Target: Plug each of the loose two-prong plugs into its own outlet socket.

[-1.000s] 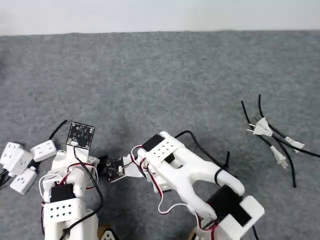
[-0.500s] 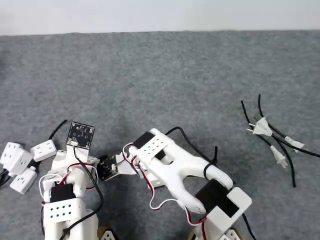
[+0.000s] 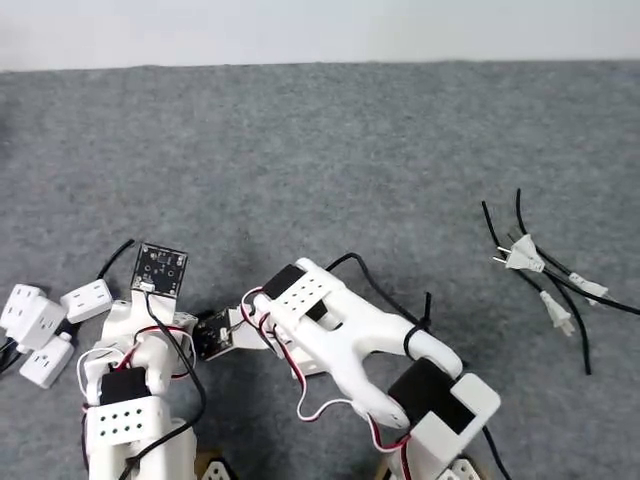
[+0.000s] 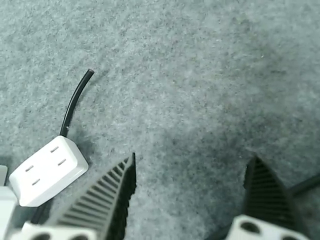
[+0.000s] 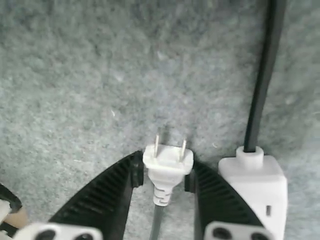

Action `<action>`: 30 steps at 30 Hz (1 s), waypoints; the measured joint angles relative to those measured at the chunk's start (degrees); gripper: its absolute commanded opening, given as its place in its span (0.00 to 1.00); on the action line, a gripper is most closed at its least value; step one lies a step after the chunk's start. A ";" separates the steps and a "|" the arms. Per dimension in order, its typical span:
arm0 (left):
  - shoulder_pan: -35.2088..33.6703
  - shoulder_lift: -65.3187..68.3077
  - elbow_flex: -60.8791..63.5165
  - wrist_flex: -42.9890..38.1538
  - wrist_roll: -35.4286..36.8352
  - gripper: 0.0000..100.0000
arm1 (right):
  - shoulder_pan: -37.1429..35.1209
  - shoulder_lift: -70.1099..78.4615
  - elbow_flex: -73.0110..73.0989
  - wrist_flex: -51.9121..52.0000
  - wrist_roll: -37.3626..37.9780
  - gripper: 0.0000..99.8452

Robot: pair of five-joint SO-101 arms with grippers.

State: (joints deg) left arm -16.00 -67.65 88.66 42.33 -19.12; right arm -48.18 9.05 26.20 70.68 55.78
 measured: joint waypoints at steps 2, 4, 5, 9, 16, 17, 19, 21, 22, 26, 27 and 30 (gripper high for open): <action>-0.09 0.00 -0.09 0.00 -0.18 0.33 | -1.23 0.09 -1.05 1.14 -0.18 0.16; -0.18 0.00 -0.18 0.00 -0.26 0.33 | -1.85 0.18 -1.93 1.58 -0.26 0.16; -0.18 0.00 -0.18 0.00 0.00 0.33 | -1.85 0.18 -2.11 1.58 -0.26 0.16; -0.44 0.00 -0.18 -0.35 -0.26 0.33 | -1.85 0.18 -2.20 1.58 -0.26 0.16; -4.66 -0.18 -0.26 -0.62 2.37 0.33 | -2.46 0.26 -4.40 -2.37 -0.09 0.16; -5.10 -0.18 -0.26 -1.05 2.99 0.33 | -2.11 0.26 -4.66 -3.52 0.00 0.16; -6.95 -0.26 -0.26 -2.02 4.48 0.33 | -0.62 0.26 -5.01 -5.45 0.62 0.16; -8.26 -0.26 -0.26 -2.55 6.42 0.33 | 1.67 0.26 -5.27 -6.59 1.76 0.16; -8.79 -0.26 -0.26 -3.16 7.12 0.33 | 2.64 0.26 -5.27 -6.86 2.20 0.16; -11.08 -0.26 -0.26 -4.13 9.23 0.33 | 5.36 0.26 -5.27 -7.56 2.90 0.16; -10.99 -0.26 -0.26 -4.22 9.49 0.33 | 5.89 0.26 -5.27 -8.09 2.90 0.16; -11.52 -0.26 -0.26 -4.22 9.76 0.33 | 6.68 0.26 -5.27 -8.62 2.90 0.16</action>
State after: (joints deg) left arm -27.52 -67.91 88.40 38.11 -9.36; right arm -41.49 9.32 20.92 62.07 58.68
